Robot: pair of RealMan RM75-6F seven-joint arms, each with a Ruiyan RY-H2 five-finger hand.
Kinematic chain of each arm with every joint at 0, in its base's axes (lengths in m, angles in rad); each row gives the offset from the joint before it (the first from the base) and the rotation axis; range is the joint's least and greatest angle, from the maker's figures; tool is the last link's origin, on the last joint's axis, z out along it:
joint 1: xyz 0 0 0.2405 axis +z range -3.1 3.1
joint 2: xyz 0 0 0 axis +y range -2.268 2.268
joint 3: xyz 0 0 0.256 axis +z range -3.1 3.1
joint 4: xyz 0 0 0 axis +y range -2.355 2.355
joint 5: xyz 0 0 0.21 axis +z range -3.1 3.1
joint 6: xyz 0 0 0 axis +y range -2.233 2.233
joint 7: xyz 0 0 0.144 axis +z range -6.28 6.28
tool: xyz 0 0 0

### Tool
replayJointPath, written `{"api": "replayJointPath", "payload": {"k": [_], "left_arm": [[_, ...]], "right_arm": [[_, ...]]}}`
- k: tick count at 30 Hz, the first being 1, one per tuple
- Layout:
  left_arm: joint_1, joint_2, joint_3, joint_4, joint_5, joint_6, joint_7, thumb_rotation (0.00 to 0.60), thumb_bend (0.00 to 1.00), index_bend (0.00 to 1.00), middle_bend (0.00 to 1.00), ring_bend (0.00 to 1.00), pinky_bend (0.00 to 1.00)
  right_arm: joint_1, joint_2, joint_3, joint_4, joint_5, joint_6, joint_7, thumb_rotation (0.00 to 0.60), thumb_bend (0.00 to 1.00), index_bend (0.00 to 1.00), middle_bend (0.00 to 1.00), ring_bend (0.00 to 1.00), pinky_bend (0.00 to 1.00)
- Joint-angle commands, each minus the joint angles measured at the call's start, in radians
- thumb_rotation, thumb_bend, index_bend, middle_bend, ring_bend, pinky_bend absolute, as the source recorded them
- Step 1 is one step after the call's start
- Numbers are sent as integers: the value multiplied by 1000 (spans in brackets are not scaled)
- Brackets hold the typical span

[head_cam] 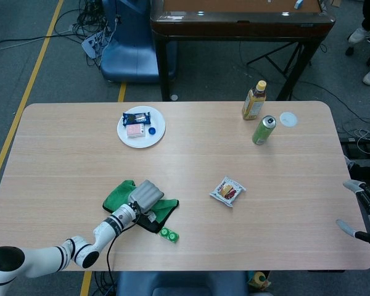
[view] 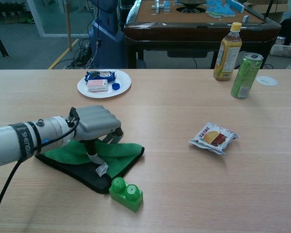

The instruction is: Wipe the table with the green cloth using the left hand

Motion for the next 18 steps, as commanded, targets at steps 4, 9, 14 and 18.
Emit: {"api": "replayJointPath", "payload": {"k": [4,9,14,18], "left_arm": [[9,7,-3,75,-30,6,38,600,138,560,629,626,871],[19,23,-22,133,-72,6,48,600,138,560,629,626,871],[24,22,-42,221,-106,15,70,600,138,560,629,626,871],[27,31,-78,270,-146,21,57,600,138,560,629,626,871]], "right_arm": [[4,-1,2,-2,-1,-5,-2,600,199,225,258,191,195],[7,-1,3,-4,2,-11,-4,600,198,225,258,191,195],[9,0,4,-7,-1,-12,-6,600,199,225,258,191,195],[6,3,4,-9,-1,-8,-7,600,199,226,258,191,195]]}}
